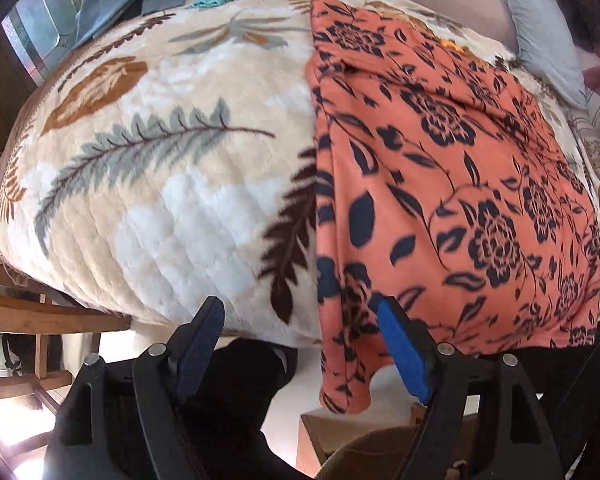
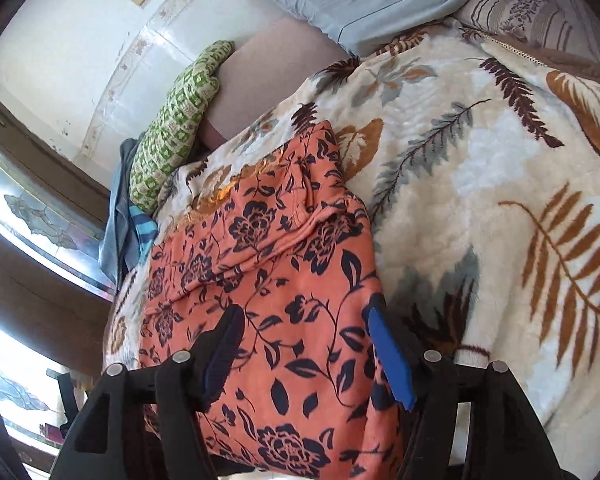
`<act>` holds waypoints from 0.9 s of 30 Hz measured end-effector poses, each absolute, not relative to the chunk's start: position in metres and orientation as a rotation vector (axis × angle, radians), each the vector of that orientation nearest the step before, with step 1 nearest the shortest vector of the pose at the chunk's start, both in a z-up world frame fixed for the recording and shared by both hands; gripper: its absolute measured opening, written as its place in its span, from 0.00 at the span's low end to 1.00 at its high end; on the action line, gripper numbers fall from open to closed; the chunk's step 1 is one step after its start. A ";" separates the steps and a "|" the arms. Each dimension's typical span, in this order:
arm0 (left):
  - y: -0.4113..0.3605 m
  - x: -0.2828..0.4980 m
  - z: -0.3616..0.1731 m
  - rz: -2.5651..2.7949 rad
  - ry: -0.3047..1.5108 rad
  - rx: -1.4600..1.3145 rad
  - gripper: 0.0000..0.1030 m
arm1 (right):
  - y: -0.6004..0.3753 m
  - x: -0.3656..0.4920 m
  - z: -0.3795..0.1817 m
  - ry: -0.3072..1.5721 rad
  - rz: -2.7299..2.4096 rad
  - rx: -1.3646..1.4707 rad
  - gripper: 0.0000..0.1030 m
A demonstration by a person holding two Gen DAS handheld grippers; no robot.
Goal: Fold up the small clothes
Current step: 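Grasp the hem edge of the dress with both grippers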
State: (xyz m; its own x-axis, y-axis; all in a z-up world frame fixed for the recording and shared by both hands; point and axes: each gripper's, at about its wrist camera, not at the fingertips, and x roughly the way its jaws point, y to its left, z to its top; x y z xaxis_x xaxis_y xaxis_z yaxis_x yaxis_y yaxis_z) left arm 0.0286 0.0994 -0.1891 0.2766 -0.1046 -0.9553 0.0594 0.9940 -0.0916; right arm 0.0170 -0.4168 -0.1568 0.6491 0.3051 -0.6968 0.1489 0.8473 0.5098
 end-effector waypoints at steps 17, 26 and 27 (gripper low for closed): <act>0.077 0.010 -0.248 -0.252 1.466 -0.049 0.46 | -0.376 -0.032 -0.204 1.226 -0.080 0.361 0.66; 0.074 0.007 -0.271 -0.302 1.526 -0.069 0.47 | -0.380 -0.038 -0.242 1.296 -0.074 0.467 0.66; 0.075 0.007 -0.275 -0.297 1.534 -0.072 0.55 | -0.381 -0.039 -0.243 1.296 -0.065 0.471 0.66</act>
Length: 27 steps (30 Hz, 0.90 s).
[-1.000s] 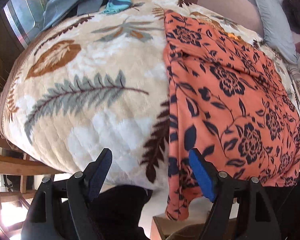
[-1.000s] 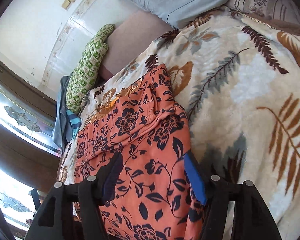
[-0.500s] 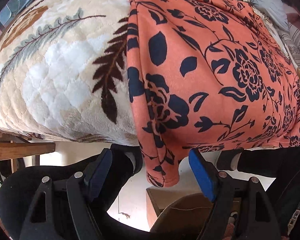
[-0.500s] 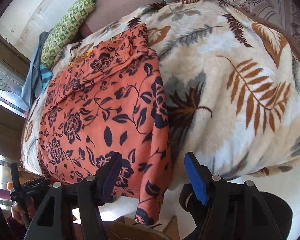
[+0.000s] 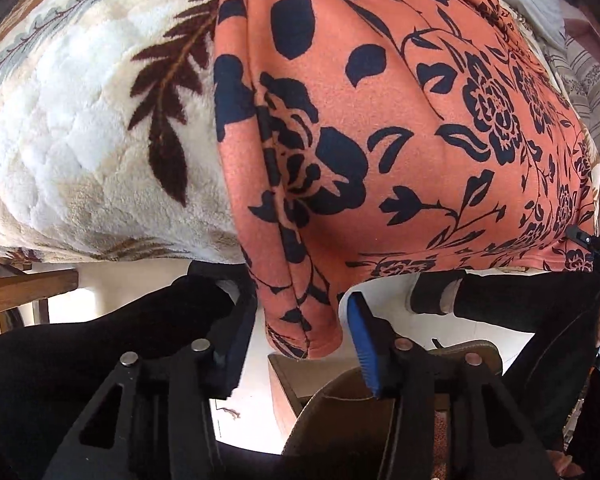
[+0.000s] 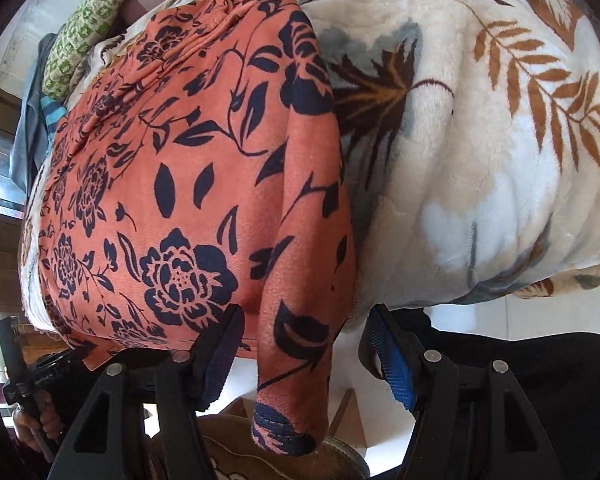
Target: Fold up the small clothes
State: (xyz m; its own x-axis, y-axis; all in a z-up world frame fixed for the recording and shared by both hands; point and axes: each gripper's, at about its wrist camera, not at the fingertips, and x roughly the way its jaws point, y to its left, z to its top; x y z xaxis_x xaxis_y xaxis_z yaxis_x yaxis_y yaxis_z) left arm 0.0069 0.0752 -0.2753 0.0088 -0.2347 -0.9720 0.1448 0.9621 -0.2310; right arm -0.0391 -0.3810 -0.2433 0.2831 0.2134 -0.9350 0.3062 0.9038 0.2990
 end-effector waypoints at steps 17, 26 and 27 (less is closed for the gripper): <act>0.078 0.013 -0.239 -0.510 1.426 -0.188 0.08 | -0.406 -0.067 -0.211 1.253 0.065 0.528 0.07; 0.087 0.039 -0.127 -0.696 1.198 -0.237 0.08 | -0.423 -0.057 -0.143 1.039 0.272 0.768 0.07; 0.091 0.048 -0.118 -0.704 1.169 -0.255 0.08 | -0.425 -0.052 -0.135 1.005 0.301 0.791 0.07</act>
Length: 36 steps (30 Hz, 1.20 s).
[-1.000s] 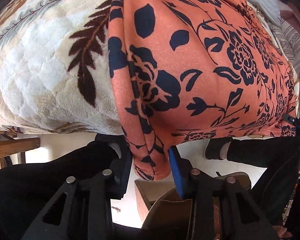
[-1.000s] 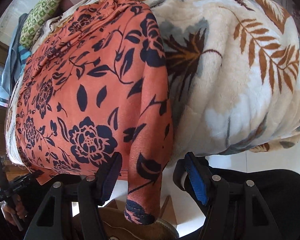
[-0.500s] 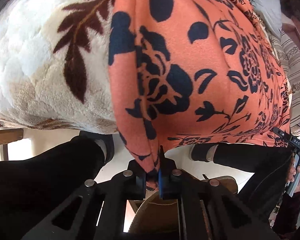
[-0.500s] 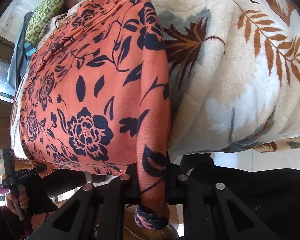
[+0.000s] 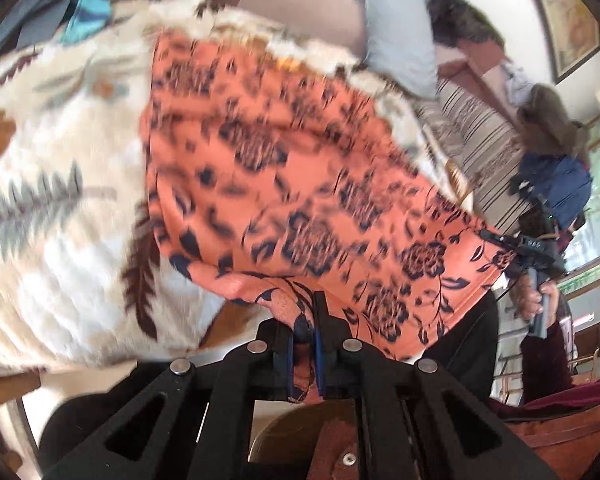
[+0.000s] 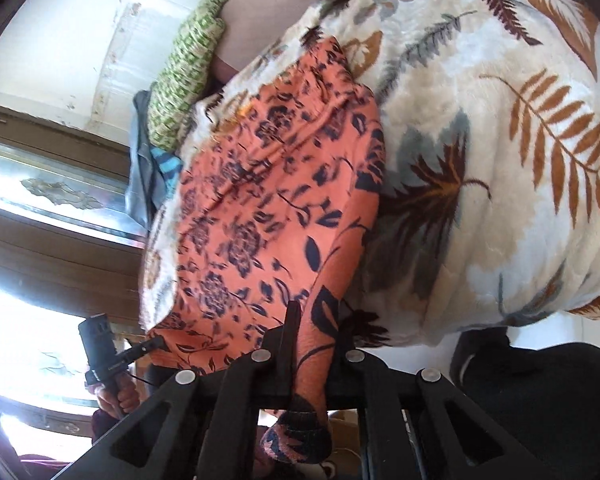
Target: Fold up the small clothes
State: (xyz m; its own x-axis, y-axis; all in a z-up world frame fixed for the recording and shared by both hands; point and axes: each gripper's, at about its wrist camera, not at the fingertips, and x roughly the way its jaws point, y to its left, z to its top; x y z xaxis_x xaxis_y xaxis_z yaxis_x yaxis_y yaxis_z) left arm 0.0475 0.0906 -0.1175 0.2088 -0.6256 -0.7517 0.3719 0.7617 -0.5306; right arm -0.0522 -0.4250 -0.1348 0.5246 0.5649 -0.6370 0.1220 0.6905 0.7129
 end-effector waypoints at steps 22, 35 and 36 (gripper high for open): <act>0.108 0.375 -0.140 -0.347 1.101 -0.487 0.10 | -0.501 0.267 -0.183 0.693 0.177 1.264 0.11; 0.111 0.333 -0.141 -0.148 0.766 -0.665 0.62 | -0.515 0.266 -0.167 0.640 0.153 1.115 0.72; 0.110 0.322 -0.131 -0.081 0.715 -0.613 0.71 | -0.498 0.265 -0.153 0.663 0.146 0.999 0.72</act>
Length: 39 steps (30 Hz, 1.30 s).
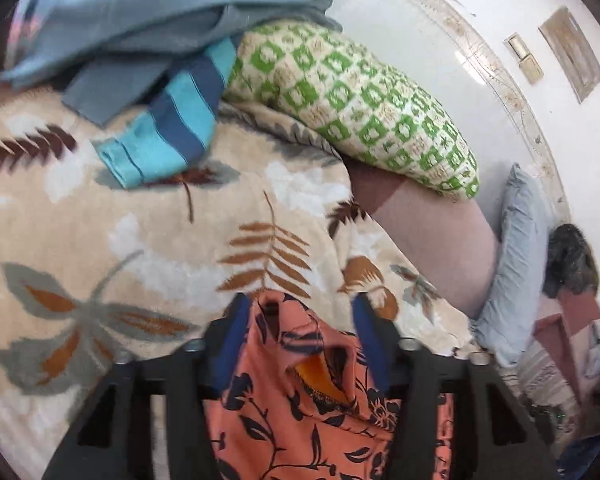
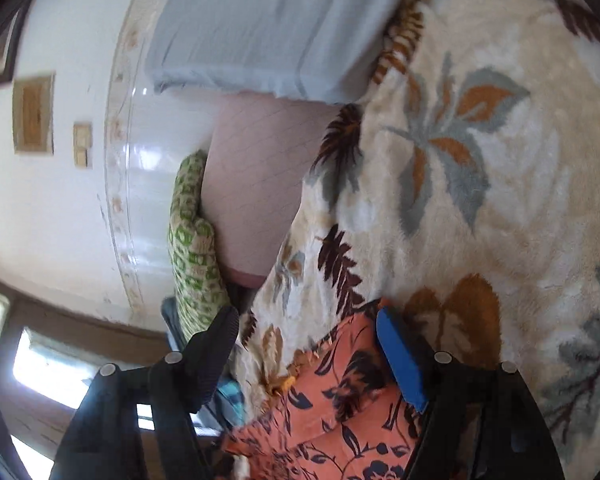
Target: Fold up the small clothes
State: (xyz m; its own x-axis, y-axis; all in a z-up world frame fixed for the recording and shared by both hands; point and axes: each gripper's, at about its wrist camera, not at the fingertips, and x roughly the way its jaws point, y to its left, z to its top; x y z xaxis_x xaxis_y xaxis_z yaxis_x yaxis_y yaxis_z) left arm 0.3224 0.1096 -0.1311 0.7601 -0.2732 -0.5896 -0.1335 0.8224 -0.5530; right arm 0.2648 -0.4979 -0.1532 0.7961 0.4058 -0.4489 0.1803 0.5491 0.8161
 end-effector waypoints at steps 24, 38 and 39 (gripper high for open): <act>-0.005 0.291 -0.181 -0.179 1.003 -0.111 0.84 | -0.255 0.374 -0.187 1.055 0.095 0.229 0.37; 0.045 0.350 -0.178 -0.283 0.932 -0.573 0.84 | -0.357 0.287 -0.162 0.919 0.003 0.540 0.37; 0.056 0.352 -0.178 -0.305 0.908 -0.671 0.84 | -0.356 0.277 -0.168 0.930 0.010 0.547 0.37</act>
